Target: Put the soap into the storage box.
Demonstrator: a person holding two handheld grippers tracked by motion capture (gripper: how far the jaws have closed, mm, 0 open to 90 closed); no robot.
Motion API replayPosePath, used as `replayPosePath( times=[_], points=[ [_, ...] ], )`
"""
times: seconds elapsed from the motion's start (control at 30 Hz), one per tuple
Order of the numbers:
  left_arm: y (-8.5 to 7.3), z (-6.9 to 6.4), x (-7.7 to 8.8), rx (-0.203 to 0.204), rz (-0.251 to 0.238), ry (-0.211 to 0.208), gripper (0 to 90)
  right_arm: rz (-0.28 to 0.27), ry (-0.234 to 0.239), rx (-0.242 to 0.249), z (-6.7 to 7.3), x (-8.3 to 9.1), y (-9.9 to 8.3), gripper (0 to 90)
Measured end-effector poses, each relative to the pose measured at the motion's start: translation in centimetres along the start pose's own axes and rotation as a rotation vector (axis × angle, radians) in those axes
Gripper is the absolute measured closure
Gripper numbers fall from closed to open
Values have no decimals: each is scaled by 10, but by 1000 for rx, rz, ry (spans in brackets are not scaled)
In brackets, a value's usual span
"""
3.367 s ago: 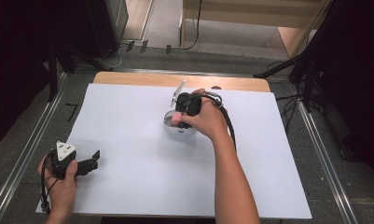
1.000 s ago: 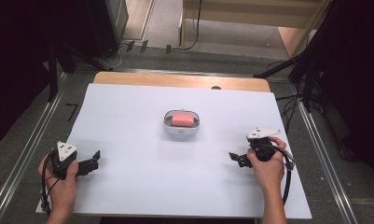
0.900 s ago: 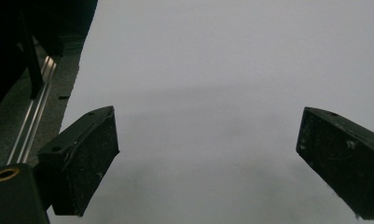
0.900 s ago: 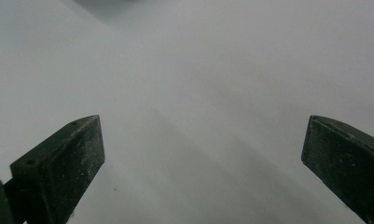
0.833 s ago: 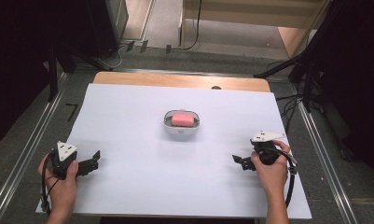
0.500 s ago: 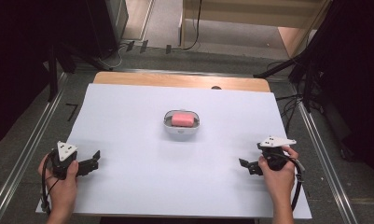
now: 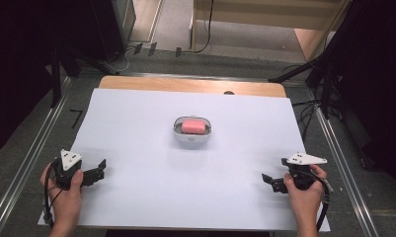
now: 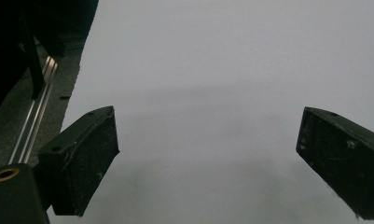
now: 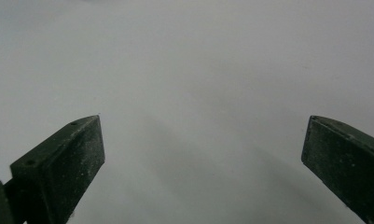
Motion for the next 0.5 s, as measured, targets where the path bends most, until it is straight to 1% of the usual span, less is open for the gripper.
replayPosePath(
  times=[0.3, 0.5],
  points=[
    [0, 0, 0, 0, -2, 1, 60, -23, -29, -19, -1, 14, -17, 0],
    [0, 0, 0, -2, -2, 2, 60, -32, -58, -28, -1, 25, -28, 0]
  ],
)
Point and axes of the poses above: each handheld gripper's, and its own axes: x roughly backward along the jaws, y roughly out of its top, z roughly to its left, the point moved 7 cm from there along -x, roughly forward along the jaws, and after that the axes turned 14 degrees about x, right-handed, at the moved point
